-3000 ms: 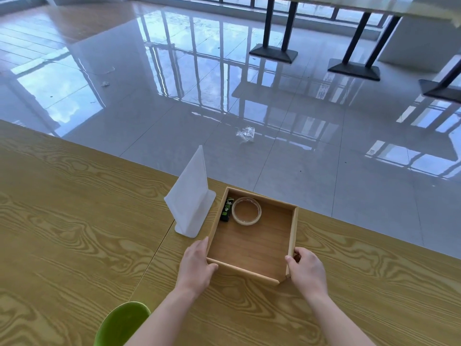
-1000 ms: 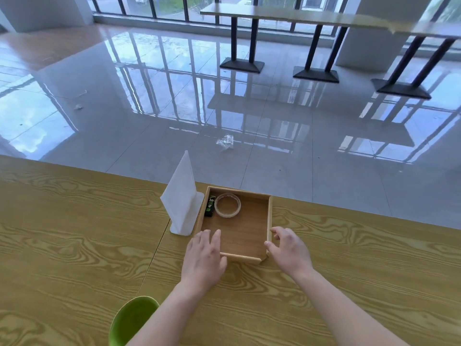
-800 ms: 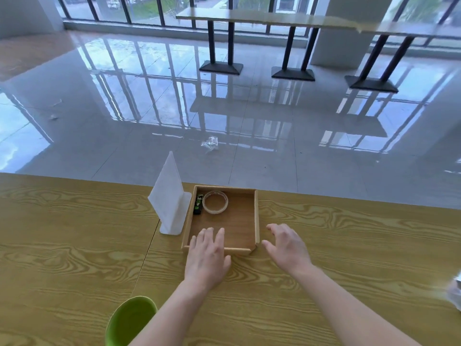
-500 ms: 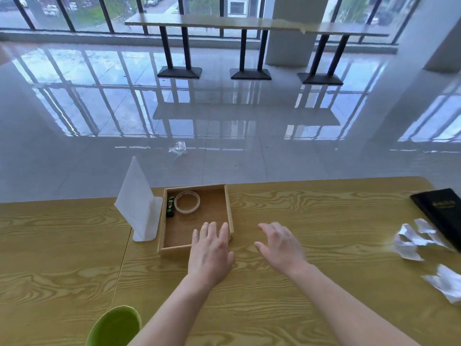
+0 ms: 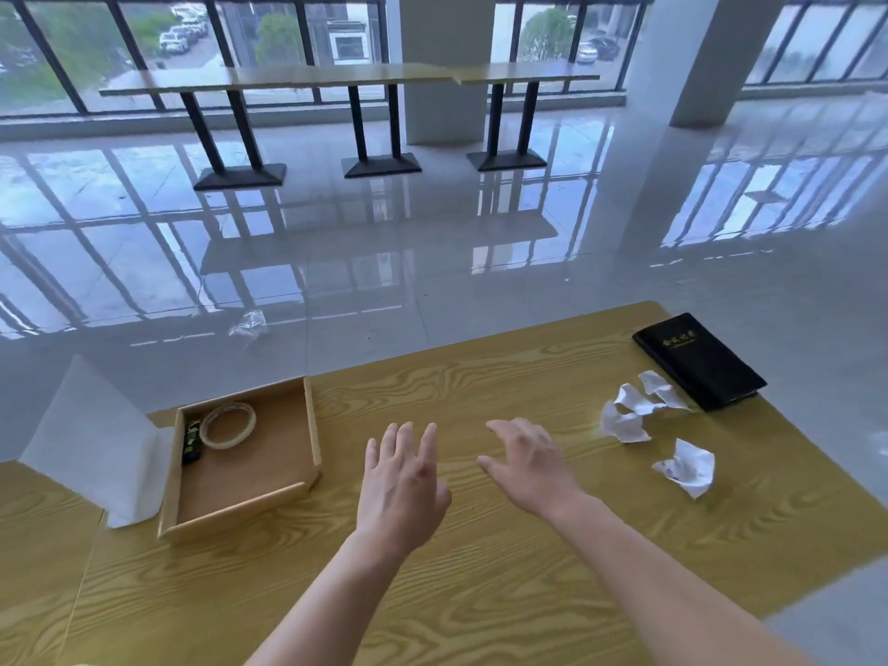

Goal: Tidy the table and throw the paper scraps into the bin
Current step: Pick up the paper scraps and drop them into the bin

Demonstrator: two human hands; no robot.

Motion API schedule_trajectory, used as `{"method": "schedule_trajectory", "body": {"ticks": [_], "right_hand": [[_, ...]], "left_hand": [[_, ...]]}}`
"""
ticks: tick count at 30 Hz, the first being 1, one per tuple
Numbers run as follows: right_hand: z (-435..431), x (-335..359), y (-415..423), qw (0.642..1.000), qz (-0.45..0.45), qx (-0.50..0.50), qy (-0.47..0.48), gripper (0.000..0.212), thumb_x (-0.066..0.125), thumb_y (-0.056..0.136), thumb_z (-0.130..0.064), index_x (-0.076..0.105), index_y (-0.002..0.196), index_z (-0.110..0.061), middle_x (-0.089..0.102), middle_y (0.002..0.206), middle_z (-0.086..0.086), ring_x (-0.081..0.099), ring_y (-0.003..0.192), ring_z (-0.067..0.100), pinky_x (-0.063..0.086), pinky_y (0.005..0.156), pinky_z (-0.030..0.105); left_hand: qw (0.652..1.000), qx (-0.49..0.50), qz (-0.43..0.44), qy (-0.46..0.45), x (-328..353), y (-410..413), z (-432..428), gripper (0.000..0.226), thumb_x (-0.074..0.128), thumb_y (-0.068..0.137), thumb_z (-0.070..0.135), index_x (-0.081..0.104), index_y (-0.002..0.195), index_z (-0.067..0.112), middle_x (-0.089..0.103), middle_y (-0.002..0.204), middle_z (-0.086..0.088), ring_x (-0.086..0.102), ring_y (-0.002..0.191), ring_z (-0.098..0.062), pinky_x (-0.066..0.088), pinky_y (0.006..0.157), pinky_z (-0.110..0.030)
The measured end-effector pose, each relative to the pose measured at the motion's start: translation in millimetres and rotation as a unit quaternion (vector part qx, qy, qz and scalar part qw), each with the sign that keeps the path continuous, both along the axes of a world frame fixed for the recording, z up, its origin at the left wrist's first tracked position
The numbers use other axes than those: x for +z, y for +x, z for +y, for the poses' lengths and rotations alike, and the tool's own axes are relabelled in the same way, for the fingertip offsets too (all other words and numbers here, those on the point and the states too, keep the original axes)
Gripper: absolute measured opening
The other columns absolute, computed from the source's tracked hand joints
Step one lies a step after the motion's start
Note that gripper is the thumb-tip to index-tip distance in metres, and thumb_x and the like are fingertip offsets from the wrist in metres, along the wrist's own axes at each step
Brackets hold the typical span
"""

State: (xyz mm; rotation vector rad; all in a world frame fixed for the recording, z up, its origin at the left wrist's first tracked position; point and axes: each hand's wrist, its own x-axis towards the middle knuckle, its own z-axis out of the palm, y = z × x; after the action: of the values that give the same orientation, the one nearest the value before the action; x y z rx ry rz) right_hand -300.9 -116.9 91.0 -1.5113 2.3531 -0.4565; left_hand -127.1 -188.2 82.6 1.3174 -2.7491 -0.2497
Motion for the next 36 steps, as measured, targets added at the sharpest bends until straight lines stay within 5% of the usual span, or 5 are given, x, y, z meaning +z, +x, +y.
{"method": "schedule_trajectory", "body": {"ticks": [18, 24, 27, 36], "right_hand": [[142.5, -33.7, -188.3, 0.984, -0.067, -0.165, 0.002, 0.048, 0.061, 0.091, -0.041, 0.053, 0.135, -0.024, 0.058, 0.127, -0.002, 0.055, 0.117, 0.018, 0.047, 0.092, 0.033], [152.0, -49.9, -214.9, 0.973, -0.054, -0.222, 0.011, 0.039, 0.067, 0.090, -0.032, 0.057, 0.127, -0.027, 0.057, 0.121, -0.005, 0.053, 0.114, 0.020, 0.048, 0.088, 0.031], [142.9, -57.7, -240.7, 0.966, -0.033, -0.255, 0.037, 0.043, 0.065, 0.091, -0.034, 0.052, 0.132, -0.026, 0.051, 0.126, -0.002, 0.049, 0.114, 0.021, 0.050, 0.083, 0.034], [117.1, -96.7, -277.6, 0.954, -0.005, -0.236, 0.184, 0.065, 0.063, 0.086, -0.054, 0.032, 0.141, -0.039, 0.032, 0.144, 0.001, 0.038, 0.124, 0.026, 0.047, 0.090, 0.035]], "left_hand": [[0.992, -0.114, -0.004, 0.050, -30.5, -204.7, 91.9, 0.076, 0.050, 0.090, 0.047, 0.015, 0.153, 0.023, 0.024, 0.157, -0.008, 0.016, 0.147, -0.024, 0.012, 0.121, -0.042], [0.983, -0.159, 0.029, 0.088, -52.6, -254.8, 66.0, 0.065, 0.056, 0.087, 0.042, 0.035, 0.145, 0.020, 0.043, 0.143, -0.008, 0.039, 0.132, -0.026, 0.030, 0.111, -0.036], [0.980, -0.123, 0.061, 0.141, -63.8, -284.5, 44.6, 0.060, 0.060, 0.088, 0.039, 0.041, 0.140, 0.018, 0.052, 0.128, -0.006, 0.050, 0.115, -0.026, 0.041, 0.095, -0.033], [0.968, 0.006, 0.033, 0.249, -100.4, -349.1, 9.2, 0.038, 0.060, 0.090, 0.035, 0.054, 0.119, 0.010, 0.058, 0.111, -0.010, 0.054, 0.102, -0.028, 0.040, 0.079, -0.032]]}}
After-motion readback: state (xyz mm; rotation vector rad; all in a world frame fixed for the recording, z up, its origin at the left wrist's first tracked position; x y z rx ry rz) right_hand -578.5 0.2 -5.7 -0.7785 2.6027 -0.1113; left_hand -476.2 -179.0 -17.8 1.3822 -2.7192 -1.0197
